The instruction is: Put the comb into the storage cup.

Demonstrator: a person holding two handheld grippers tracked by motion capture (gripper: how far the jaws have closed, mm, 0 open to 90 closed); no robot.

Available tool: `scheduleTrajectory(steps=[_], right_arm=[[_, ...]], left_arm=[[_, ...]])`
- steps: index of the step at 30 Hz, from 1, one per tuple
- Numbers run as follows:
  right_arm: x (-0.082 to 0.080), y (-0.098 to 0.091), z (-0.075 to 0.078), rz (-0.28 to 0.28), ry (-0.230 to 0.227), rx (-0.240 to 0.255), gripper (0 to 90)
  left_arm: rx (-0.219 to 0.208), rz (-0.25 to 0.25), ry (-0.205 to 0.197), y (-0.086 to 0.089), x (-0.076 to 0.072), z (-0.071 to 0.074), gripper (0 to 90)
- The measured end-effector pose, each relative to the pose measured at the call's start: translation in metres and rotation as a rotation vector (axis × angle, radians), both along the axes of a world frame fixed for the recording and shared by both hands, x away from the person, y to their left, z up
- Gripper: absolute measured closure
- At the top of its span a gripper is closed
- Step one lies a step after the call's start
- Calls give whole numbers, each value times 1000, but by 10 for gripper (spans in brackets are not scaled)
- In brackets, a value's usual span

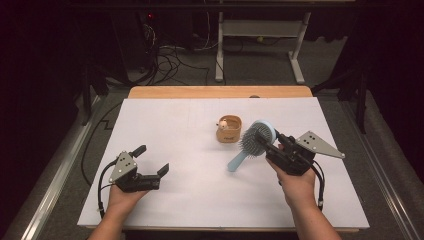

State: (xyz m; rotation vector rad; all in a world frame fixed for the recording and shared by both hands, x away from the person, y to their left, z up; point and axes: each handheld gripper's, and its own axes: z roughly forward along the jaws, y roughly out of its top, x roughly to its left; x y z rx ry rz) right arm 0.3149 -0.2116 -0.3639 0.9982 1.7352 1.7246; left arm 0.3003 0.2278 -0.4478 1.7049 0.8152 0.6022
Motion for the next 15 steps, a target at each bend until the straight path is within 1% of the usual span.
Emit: scheduleTrajectory(steps=[11, 15], right_arm=[[-3, -15, 1, -39, -12, -21, 595], [-4, -20, 1, -49, -12, -25, 594]], left_arm=[[-19, 9, -10, 4, 0, -1, 6], [-20, 20, -29, 5, -1, -2, 6]])
